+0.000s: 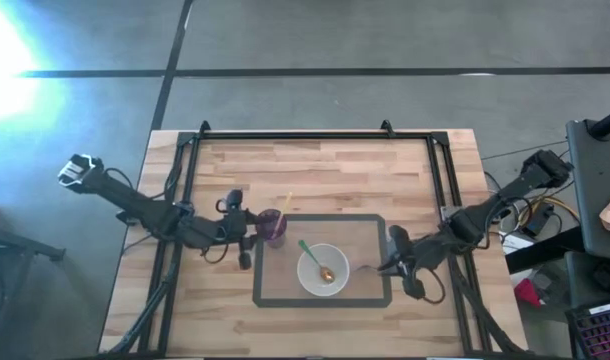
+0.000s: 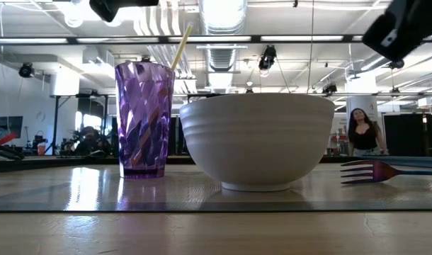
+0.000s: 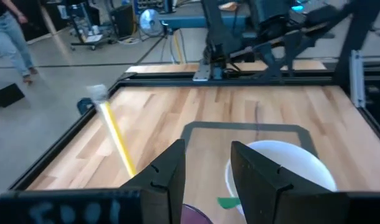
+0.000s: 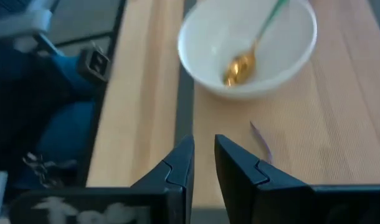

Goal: Pick & Place Utensil
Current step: Put the purple fork into the white bowl on the transparent mat

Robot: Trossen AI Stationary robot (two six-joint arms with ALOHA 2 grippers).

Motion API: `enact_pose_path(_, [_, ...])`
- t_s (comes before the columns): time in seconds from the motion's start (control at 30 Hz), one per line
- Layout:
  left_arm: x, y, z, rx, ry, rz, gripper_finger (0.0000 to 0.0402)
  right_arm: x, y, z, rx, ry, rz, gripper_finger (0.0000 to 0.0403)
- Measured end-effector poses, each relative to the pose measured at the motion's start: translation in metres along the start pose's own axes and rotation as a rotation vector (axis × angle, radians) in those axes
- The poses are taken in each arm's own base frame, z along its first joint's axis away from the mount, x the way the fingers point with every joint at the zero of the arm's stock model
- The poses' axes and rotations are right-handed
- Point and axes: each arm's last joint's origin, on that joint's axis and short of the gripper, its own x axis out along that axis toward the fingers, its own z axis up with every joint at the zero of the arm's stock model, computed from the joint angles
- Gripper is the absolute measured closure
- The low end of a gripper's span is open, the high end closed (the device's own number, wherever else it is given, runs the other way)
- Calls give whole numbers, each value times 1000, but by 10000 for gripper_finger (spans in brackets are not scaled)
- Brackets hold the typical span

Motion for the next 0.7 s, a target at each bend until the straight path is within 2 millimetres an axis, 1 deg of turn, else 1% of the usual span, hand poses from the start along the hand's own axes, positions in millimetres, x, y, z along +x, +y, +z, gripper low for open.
enact_pose_path(0.13, [-3,-5,-1,-7,1,-26,280,0,-4,-9,18,83,-53,342])
enact_pose_path(0.3, [-4,-6,-5,-19,26,-29,280,-2,-9,-16,5,157,-107,342])
enact_pose_path(0.53, [-4,-6,-5,-21,30,-27,280,-2,-12,-19,-29,191,-126,338])
enact_pose_path(0.7, [-4,-6,-5,-20,31,-27,280,-3,-13,-21,-34,212,-143,319])
